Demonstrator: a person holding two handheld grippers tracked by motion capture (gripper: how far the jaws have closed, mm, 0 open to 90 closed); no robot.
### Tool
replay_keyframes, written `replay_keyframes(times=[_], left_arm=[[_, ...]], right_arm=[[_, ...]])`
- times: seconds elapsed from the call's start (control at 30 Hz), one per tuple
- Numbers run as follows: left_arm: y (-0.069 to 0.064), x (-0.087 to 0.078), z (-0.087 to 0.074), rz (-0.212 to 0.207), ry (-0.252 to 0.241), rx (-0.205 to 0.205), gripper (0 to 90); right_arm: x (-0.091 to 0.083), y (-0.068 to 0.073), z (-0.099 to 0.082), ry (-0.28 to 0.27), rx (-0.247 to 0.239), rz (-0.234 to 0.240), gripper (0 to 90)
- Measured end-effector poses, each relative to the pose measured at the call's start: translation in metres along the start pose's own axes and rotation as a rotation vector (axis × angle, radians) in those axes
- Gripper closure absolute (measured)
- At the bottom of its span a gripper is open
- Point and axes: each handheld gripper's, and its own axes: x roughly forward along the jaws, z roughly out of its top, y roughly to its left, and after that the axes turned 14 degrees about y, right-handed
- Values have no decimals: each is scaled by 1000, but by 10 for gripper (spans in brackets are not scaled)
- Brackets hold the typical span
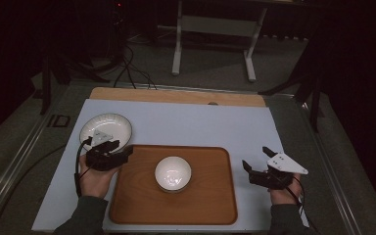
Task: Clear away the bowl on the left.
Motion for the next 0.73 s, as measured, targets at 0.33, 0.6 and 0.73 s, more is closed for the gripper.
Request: replay_keyframes(times=[0.33,0.6,0.73], left_arm=[[20,-15,-15,36,-51,6,319],[24,-20,-22,72,-86,7,257],[29,-24,-26,83,-99,-38,258]], right_arm=[[-1,-2,-1,-11,20,8,143],[-1,-2,-2,-8,33,-1,145],[0,-4,-4,-5,50,2,145]])
